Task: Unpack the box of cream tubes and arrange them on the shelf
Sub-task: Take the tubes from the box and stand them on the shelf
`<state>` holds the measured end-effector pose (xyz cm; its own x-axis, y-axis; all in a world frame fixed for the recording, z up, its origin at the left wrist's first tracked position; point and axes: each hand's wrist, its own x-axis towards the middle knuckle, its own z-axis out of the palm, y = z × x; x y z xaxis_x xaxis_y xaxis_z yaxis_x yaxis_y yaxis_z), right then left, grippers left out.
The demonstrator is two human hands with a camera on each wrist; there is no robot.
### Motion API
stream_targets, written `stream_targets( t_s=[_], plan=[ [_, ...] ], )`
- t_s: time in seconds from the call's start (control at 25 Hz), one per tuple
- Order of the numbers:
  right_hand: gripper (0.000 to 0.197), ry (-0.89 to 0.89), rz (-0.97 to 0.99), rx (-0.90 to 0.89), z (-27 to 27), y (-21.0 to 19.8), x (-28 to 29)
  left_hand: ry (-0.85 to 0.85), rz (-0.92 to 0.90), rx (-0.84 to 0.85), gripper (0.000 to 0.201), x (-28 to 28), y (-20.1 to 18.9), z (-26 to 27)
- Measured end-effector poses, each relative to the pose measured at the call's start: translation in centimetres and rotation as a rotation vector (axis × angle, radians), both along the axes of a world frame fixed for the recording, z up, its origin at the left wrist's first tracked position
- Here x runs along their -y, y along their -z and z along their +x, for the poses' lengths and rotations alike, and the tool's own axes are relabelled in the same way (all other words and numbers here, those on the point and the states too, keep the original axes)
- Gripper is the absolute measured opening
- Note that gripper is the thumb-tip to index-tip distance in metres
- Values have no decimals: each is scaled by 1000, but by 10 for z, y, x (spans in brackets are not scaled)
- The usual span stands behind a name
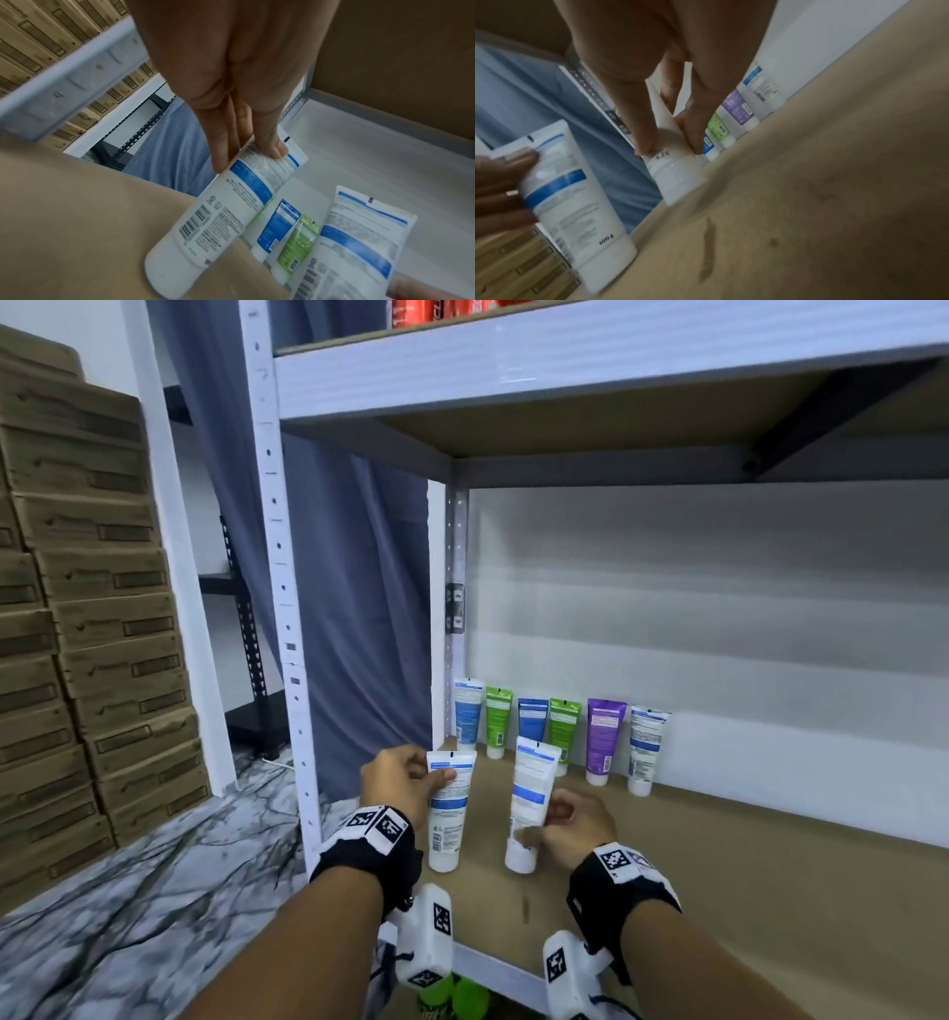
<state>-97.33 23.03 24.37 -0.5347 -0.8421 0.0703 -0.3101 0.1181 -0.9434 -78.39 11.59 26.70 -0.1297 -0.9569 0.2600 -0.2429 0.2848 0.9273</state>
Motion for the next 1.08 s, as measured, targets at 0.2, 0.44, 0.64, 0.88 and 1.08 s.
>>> stream_targets(
  t_s=[0.2, 0.44, 0.64, 0.88, 1.08],
  plan=[
    [44, -68, 26, -195, -5, 4, 40, 8, -53, -21, 20, 31, 13, -15],
    [50, -109, 126, -393, -12, -3, 96, 33, -58, -166, 21, 55, 14, -36],
    [49, 24, 119, -345, -20, 3, 140, 48, -59, -175, 25, 97, 16, -59],
    [39, 100, 146, -451, -34, 10, 192, -2, -75, -178, 26, 147, 18, -82],
    [43, 122, 173, -532, -41, 13, 221, -36, -159, -115, 25, 167, 13, -89]
  ],
)
